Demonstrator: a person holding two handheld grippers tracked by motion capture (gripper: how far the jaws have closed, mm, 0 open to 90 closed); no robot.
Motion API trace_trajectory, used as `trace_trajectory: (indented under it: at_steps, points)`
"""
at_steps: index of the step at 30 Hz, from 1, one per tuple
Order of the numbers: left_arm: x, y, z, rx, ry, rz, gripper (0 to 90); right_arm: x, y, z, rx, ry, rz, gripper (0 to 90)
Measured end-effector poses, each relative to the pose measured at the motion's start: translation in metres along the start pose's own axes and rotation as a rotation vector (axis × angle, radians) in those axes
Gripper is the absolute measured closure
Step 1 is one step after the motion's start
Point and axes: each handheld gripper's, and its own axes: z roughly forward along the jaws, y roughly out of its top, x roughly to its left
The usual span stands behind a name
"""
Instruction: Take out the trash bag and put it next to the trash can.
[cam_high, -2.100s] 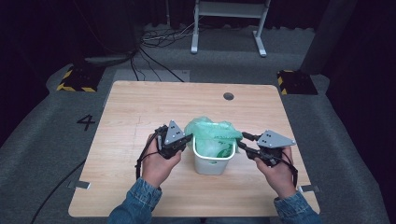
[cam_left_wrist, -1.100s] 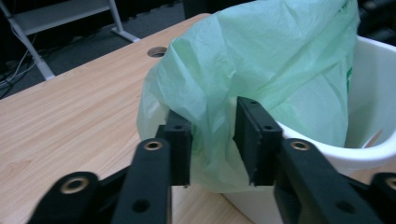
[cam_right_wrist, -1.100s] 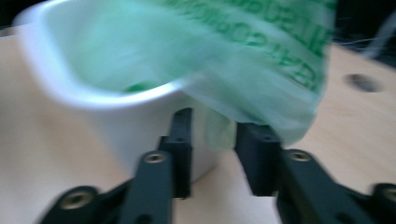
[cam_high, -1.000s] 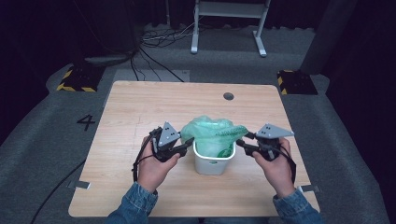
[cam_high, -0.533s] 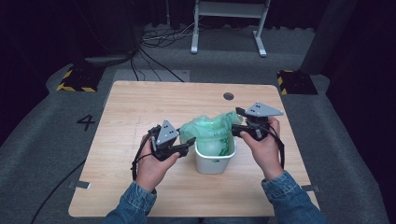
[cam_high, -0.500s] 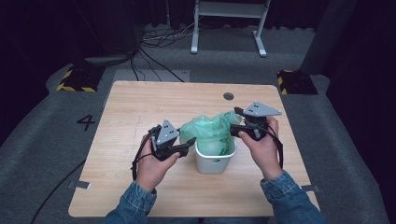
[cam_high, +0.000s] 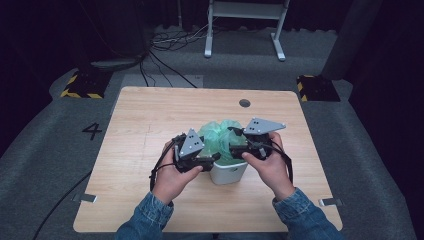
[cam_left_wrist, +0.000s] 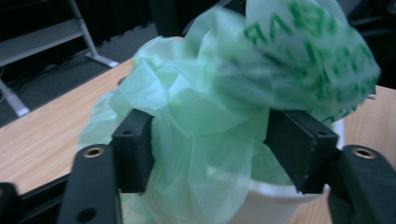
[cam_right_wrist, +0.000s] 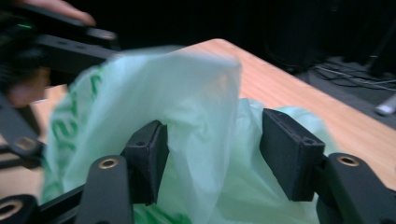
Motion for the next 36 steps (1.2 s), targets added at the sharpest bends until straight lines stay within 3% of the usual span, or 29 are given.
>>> trace_trajectory:
  at_steps: [5, 7, 9, 10, 12, 13, 15, 17, 23, 27, 31, 34, 35, 36]
  points:
    - [-0.006, 0.003, 0.007, 0.001, -0.01, 0.04, 30.3, 0.015, 0.004, 0.0, -0.009, 0.081, -0.04, 45.8]
    - [-0.008, 0.005, 0.008, -0.003, -0.014, 0.049, 34.8, 0.023, 0.008, 0.0, -0.009, 0.147, -0.051, 48.1]
    - [-0.008, 0.006, 0.008, 0.004, -0.032, 0.059, 38.3, 0.026, 0.01, 0.0, -0.009, 0.156, -0.058, 50.3]
    - [-0.009, 0.006, 0.007, 0.01, -0.044, 0.067, 51.0, 0.027, 0.01, 0.0, -0.012, 0.157, -0.066, 50.7]
    - [-0.01, 0.005, 0.007, 0.028, -0.044, 0.093, 56.2, 0.026, 0.011, -0.001, -0.017, 0.165, -0.056, 49.3]
    - [-0.01, 0.004, 0.006, 0.029, -0.052, 0.088, 67.5, 0.025, 0.011, -0.003, -0.033, 0.17, -0.043, 45.8]
    - [-0.008, 0.004, 0.004, 0.03, -0.048, 0.073, 79.4, 0.022, 0.012, -0.007, -0.04, 0.173, -0.025, 40.9]
    - [-0.005, 0.004, 0.002, 0.025, -0.055, 0.046, 86.2, 0.018, 0.012, -0.012, -0.053, 0.155, -0.021, 39.0]
    - [0.001, 0.003, -0.004, -0.005, -0.062, 0.007, 88.0, -0.012, 0.011, -0.038, -0.091, 0.053, 0.035, 32.7]
    - [0.002, 0.003, -0.009, -0.021, -0.081, 0.0, 88.1, -0.038, 0.006, -0.046, -0.006, -0.052, 0.052, 26.0]
    - [-0.001, 0.002, -0.015, -0.032, -0.103, -0.009, 88.1, -0.048, -0.006, -0.04, 0.061, -0.079, 0.042, 21.8]
    - [-0.003, 0.001, -0.015, -0.025, -0.107, -0.005, 88.1, -0.046, -0.014, -0.029, 0.095, -0.051, 0.033, 30.9]
    - [-0.004, 0.001, -0.015, -0.027, -0.108, -0.007, 88.1, -0.046, -0.015, -0.026, 0.102, -0.045, 0.035, 38.2]
    - [-0.004, 0.001, -0.015, -0.026, -0.108, -0.007, 88.0, -0.048, -0.016, -0.023, 0.099, -0.041, 0.037, 54.2]
